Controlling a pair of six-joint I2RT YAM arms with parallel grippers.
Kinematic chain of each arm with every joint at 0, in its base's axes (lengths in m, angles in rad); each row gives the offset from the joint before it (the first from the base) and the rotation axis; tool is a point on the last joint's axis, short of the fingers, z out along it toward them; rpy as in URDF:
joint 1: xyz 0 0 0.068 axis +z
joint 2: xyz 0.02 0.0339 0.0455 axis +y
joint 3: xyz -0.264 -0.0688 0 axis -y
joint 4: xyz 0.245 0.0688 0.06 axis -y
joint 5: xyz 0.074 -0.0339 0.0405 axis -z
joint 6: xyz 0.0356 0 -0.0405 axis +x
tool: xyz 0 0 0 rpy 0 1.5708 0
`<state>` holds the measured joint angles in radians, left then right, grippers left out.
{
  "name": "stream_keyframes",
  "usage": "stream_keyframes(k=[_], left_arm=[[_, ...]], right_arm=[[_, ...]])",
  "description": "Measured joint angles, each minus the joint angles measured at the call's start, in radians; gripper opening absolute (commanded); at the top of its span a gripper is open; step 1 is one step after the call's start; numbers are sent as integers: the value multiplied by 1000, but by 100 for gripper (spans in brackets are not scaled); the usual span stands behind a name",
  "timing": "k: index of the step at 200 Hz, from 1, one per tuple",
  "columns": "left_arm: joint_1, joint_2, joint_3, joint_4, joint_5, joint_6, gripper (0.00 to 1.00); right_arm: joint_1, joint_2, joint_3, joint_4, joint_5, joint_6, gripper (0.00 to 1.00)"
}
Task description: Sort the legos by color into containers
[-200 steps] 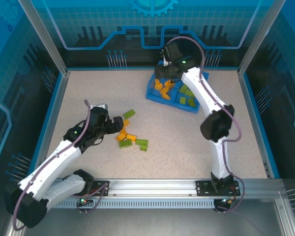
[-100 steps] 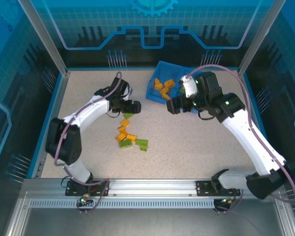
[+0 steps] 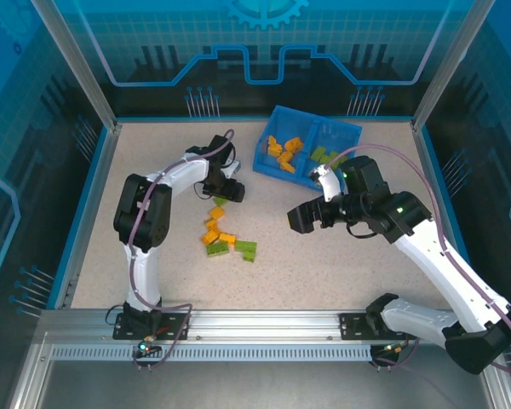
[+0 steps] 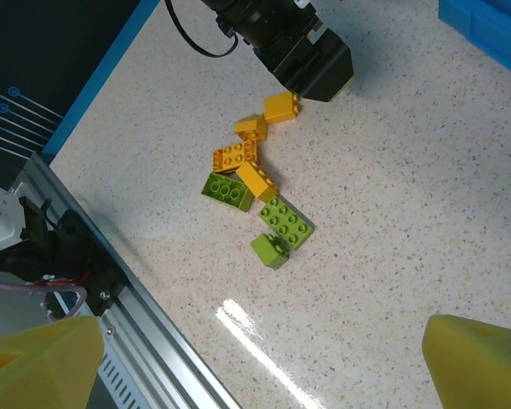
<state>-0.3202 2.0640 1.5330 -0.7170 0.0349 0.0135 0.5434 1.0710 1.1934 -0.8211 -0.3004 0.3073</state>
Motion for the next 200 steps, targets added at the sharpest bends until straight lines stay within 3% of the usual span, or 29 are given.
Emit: stream_keyframes(k=[40,97,154,200], left_arm=[[2,53,12,-11,-39,42,48],[5,51,13,-12,-60,40,29],[-5,-32,-87,23,-57,21,30],[-61,-174,-97,51,-40,-13,31]], right_arm=[[9,3,-2,2,-23,11,96],[27,23,-2,18,-21,34,95],[34,64,-2,30,-3,56,95],[35,71,-2,32,27,75,95]])
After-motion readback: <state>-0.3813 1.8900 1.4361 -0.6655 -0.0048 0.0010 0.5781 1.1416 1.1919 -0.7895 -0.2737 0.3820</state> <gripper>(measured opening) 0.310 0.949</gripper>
